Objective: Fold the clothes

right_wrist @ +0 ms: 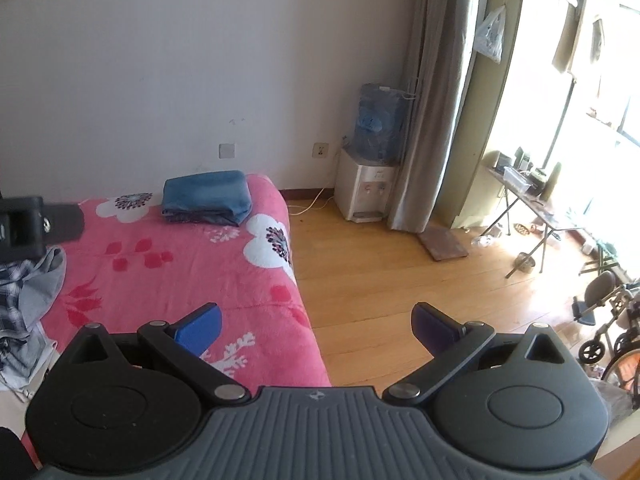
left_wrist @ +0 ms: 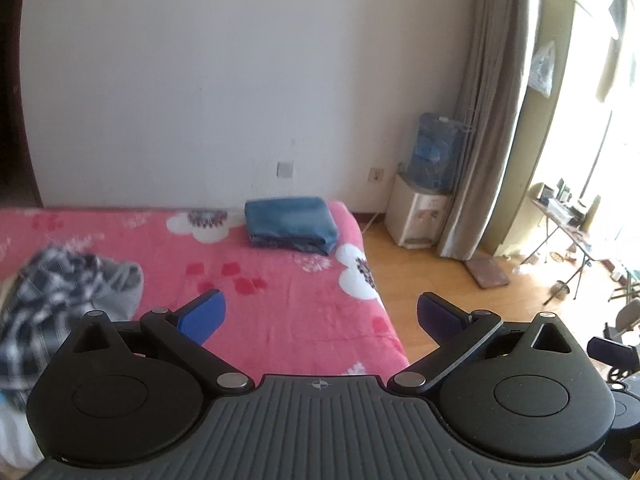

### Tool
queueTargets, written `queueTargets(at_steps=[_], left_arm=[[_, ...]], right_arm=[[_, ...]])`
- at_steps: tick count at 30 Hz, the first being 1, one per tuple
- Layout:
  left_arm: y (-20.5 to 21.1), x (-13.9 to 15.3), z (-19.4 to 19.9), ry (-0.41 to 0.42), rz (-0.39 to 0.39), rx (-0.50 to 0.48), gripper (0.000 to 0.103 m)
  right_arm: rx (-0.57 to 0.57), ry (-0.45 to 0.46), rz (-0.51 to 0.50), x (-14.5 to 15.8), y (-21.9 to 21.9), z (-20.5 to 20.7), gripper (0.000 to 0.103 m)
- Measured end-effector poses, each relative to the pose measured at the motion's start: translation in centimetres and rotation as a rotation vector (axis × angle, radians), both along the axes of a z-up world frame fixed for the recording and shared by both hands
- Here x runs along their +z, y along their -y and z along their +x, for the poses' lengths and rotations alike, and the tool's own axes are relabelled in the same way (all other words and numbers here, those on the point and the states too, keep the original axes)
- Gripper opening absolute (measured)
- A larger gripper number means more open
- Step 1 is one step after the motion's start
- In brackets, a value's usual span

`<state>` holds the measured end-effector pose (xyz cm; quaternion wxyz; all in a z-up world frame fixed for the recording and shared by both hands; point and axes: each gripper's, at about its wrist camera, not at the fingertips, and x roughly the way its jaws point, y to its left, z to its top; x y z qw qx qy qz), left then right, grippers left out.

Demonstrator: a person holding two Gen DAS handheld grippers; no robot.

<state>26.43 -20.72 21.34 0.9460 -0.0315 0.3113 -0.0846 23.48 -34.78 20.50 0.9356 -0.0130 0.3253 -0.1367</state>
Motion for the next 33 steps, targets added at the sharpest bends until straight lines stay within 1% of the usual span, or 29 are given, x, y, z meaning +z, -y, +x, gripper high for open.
queueTargets(at_steps=[1, 3, 7, 11, 14, 17, 22, 28, 33], left_arm=[[0.4, 0.0, 0.1, -0.006, 0.018, 0.004, 0.103], [1.0, 0.1, -0.1, 0.028, 0.053, 0.001, 0.103], [1.3, 0.0, 0.3, 0.04, 0.09, -0.005, 0.103], [1.0, -0.5, 1.6, -0.023, 0.097, 0.007, 0.103], [0.7, -0.8, 2.0, -0.04, 0.116, 0.027, 0.103], [0.5, -0.8, 1.9, -0.048, 0.12, 0.05, 0.103], [0.0, -0.5, 1.9, -0.071, 0.084, 0.06, 0.103], [-0.2, -0.5, 2.3, -0.089, 0.075, 0.076, 0.103], [-0.2, -0.5, 2.3, -0.08, 0.085, 0.084, 0.103]], right_arm=[[-0.007, 0.001, -0.006, 0.1, -0.1, 0.1, 0.103], [-0.012, 0.005, -0.012, 0.3, -0.3, 0.3, 0.103], [-0.009, 0.012, -0.001, 0.4, -0.4, 0.8, 0.103], [-0.013, 0.019, 0.038, 0.4, -0.3, 1.3, 0.103], [-0.017, 0.024, 0.061, 0.5, -0.1, 1.5, 0.103], [-0.017, 0.03, 0.073, 0.6, 0.1, 1.7, 0.103], [-0.017, 0.028, 0.082, 0.5, -0.1, 1.7, 0.103], [-0.024, 0.025, 0.072, 0.5, -0.3, 1.6, 0.103], [-0.024, 0.022, 0.07, 0.6, -0.1, 1.4, 0.103]])
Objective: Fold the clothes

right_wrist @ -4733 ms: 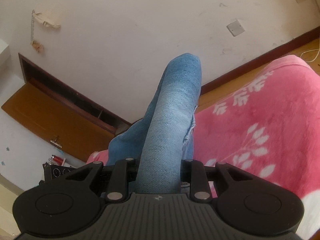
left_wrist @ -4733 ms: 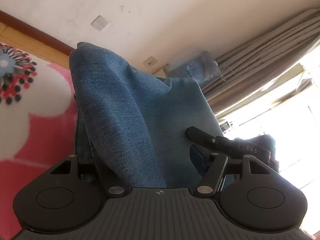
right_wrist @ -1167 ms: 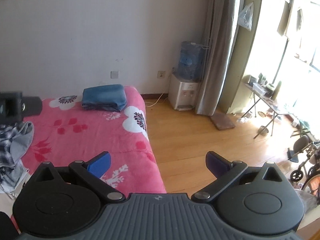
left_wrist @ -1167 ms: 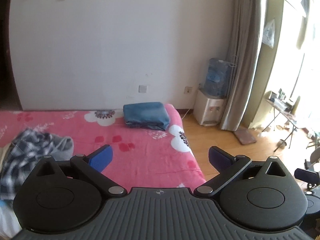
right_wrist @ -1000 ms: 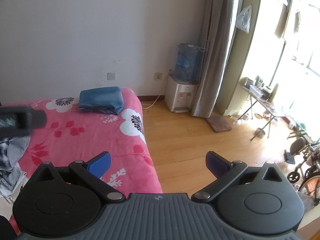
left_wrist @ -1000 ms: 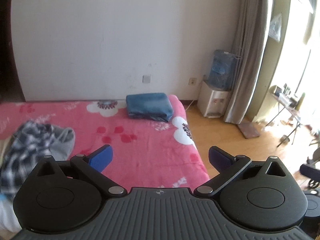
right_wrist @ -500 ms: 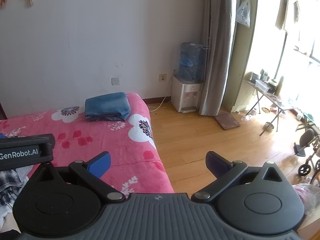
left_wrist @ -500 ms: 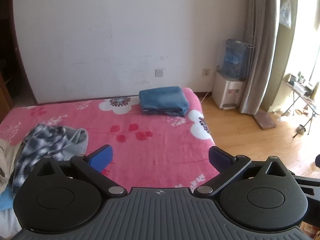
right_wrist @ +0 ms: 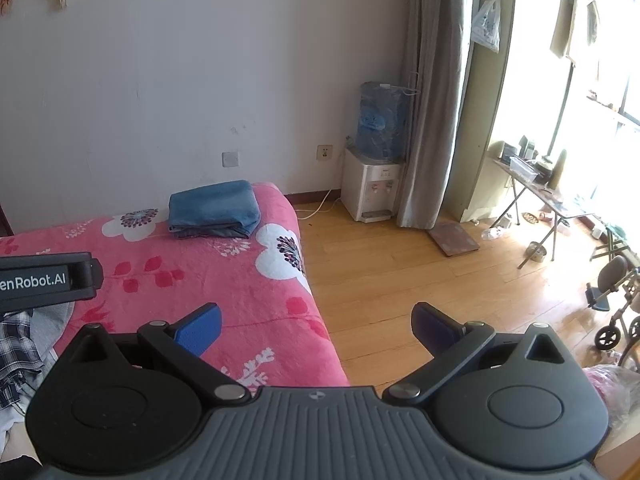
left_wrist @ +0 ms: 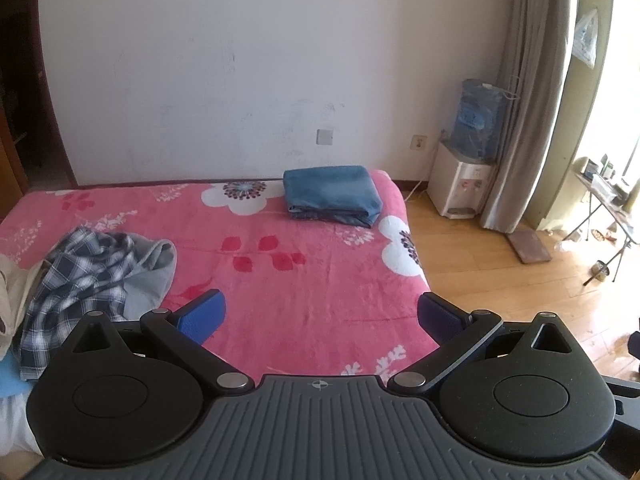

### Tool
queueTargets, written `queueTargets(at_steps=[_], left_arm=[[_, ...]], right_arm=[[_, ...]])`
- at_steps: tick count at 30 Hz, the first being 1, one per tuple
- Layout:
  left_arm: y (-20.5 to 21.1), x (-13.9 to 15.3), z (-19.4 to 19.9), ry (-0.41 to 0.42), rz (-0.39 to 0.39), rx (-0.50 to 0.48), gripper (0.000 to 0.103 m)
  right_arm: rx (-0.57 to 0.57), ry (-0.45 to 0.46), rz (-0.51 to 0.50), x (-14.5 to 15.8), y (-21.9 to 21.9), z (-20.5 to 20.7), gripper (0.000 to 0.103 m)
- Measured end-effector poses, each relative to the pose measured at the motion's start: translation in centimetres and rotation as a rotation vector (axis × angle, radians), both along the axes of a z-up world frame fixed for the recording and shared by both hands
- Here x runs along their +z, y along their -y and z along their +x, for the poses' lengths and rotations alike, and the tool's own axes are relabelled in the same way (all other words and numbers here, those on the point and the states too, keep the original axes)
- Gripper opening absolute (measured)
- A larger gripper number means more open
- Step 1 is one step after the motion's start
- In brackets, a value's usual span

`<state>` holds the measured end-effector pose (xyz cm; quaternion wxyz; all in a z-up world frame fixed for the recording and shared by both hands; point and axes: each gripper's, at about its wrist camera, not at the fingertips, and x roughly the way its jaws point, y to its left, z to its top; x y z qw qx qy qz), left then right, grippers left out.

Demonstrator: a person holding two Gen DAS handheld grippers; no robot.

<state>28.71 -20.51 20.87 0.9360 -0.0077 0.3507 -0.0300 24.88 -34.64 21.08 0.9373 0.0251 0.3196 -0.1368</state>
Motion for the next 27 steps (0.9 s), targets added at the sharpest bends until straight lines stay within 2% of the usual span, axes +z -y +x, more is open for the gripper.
queueTargets(at_steps=[27], left_arm=[[-0.07, 0.07, 0.02, 0.027, 0.021, 0.003, 0.103]], right_arm=[[0.001, -0.026, -0.006, 0.18, -0.91, 0.35, 0.103]])
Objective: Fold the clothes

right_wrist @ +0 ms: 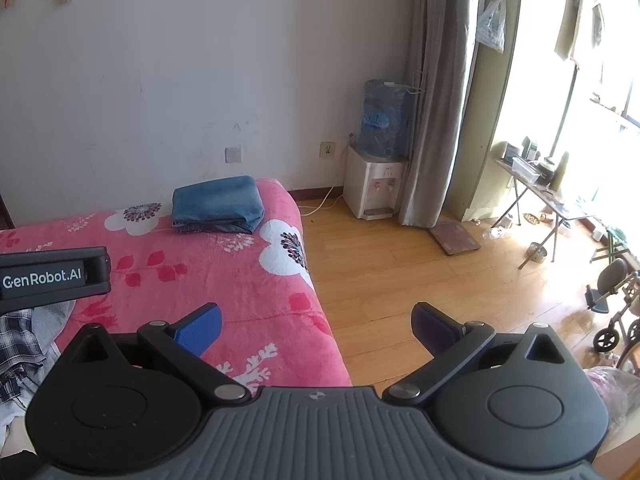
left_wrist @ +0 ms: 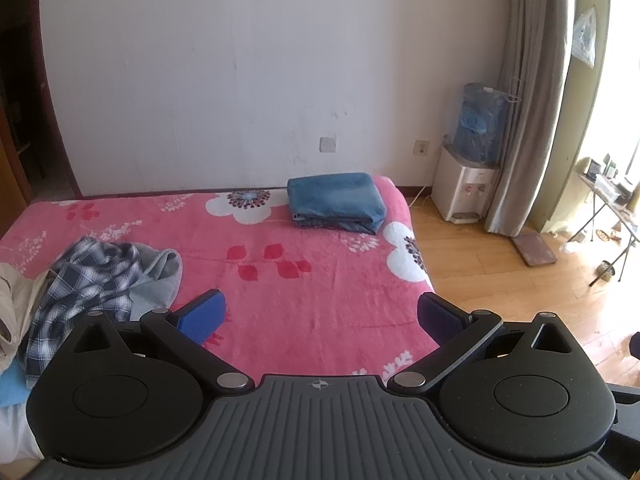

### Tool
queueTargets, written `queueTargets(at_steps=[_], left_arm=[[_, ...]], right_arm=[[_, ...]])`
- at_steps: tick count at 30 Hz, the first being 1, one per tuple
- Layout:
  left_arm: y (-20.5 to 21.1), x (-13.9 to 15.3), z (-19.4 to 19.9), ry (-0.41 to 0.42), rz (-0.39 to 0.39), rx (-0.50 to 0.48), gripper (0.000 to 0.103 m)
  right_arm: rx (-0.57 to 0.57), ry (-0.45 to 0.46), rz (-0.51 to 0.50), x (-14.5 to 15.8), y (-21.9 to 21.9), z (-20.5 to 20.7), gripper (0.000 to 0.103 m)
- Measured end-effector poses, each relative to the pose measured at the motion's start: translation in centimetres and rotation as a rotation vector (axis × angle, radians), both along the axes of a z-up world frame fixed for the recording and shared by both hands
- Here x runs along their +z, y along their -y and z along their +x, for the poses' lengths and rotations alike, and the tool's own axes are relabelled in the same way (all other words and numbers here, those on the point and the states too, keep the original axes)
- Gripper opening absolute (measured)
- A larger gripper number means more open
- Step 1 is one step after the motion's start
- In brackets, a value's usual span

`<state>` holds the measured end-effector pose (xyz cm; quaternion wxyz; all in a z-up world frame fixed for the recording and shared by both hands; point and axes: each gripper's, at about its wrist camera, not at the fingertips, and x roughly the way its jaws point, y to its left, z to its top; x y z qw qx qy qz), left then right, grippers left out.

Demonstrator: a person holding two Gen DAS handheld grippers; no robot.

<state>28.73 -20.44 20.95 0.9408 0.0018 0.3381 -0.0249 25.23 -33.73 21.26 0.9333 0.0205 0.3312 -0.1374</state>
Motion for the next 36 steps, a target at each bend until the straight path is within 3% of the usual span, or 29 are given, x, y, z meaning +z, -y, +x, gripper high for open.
queueTargets(at_steps=[36], left_arm=[[0.38, -0.17, 0.26, -0.016, -0.005, 0.002, 0.103]], right_arm=[[-0.01, -0.025, -0.016, 0.13, -0.27, 0.67, 0.103]])
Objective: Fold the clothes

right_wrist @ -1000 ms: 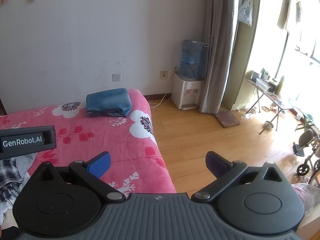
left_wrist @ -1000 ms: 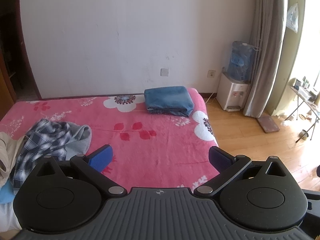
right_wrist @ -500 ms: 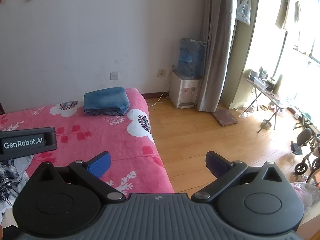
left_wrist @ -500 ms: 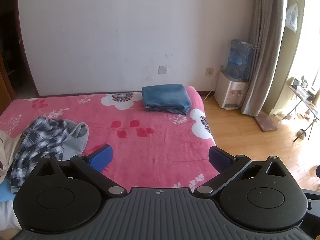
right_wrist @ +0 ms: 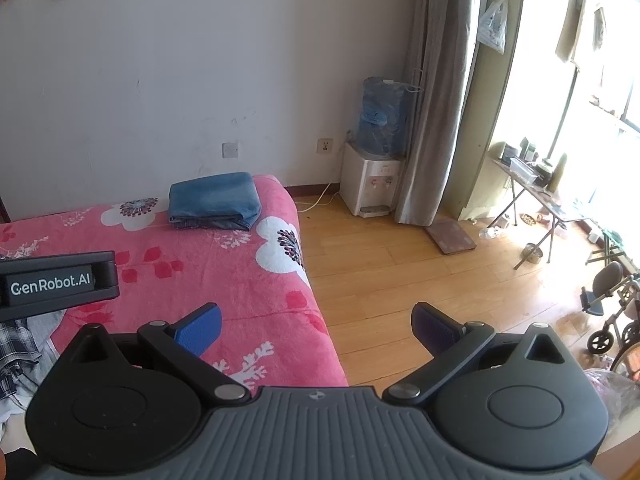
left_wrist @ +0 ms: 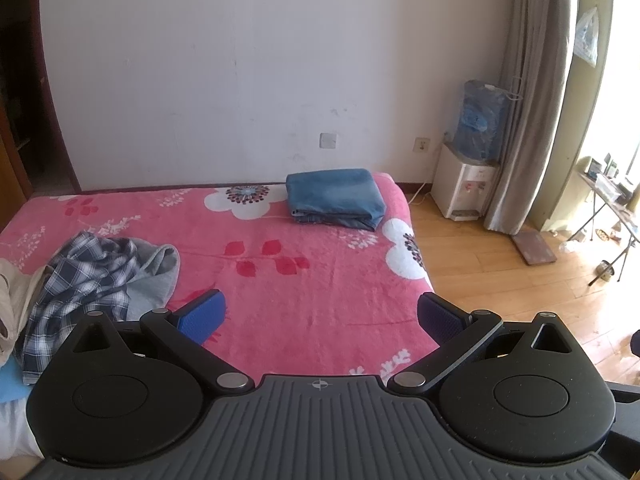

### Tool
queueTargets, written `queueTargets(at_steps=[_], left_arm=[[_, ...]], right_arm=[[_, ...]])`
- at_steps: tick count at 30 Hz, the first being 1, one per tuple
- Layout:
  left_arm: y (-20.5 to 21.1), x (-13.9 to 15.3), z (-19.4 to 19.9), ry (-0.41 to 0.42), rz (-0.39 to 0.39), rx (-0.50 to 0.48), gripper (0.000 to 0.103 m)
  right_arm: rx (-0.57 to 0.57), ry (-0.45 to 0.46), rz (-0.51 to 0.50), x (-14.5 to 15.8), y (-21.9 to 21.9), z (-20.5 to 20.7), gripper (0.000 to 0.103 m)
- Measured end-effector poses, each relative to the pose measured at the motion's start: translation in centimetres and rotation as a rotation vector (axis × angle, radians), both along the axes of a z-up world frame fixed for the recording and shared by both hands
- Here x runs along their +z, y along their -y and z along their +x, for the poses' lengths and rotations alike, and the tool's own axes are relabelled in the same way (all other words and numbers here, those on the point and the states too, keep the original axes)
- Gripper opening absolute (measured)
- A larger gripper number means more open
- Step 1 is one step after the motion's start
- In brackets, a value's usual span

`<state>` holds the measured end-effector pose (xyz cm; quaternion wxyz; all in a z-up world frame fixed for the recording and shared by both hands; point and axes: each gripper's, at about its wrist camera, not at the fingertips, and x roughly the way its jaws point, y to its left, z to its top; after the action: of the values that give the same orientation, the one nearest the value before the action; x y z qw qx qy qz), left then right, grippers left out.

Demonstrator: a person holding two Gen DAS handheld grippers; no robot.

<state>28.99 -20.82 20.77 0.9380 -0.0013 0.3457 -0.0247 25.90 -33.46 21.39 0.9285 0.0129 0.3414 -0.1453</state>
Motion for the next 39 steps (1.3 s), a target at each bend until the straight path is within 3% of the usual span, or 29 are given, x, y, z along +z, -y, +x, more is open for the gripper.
queueTargets(at_steps=[39], left_arm=[[0.27, -0.3, 0.22, -0.012, 0.0, 0.012, 0.103]], right_arm=[[-0.013, -0.012, -0.005, -0.21, 0.24, -0.04, 0.103]])
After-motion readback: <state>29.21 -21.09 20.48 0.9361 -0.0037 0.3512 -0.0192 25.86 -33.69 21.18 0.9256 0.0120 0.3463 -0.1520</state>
